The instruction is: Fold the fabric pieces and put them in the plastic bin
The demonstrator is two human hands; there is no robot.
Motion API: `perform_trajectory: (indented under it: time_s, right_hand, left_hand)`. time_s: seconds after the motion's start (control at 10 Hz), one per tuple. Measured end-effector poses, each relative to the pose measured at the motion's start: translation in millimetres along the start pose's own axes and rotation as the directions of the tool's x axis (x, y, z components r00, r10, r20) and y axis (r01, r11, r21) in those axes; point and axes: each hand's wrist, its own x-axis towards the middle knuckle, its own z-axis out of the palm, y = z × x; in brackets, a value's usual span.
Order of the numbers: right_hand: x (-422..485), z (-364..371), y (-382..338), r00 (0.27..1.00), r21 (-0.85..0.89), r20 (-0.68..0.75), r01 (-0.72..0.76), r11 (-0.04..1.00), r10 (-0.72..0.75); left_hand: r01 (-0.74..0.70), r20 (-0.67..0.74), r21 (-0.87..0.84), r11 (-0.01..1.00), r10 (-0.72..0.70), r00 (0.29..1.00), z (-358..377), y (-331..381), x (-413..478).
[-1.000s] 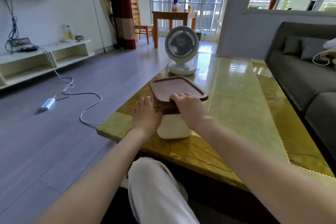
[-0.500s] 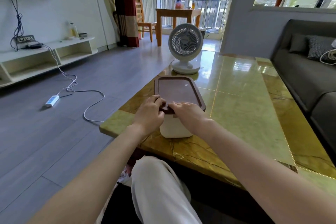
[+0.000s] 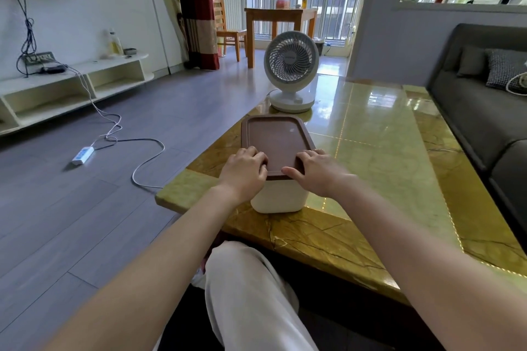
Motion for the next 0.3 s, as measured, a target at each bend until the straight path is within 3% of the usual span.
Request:
perform_trajectory:
  time_s: [0.1, 0.3]
  right_hand:
    - [-0.2, 0.2, 2.7, 1.0, 0.008, -0.004, 0.01, 1.0, -0.01]
    - [-3.3, -13.7, 2.6, 0.999, 0.222, -0.001, -0.031, 0.975, 0.032]
  left_hand:
    - [-0.038, 0.012, 0.037, 0.999, 0.038, 0.999, 1.5, 3.0, 1.0]
    - [-0.134, 0.105, 0.186, 0.973, 0.116, 0.988, 7.5, 16.1, 1.4]
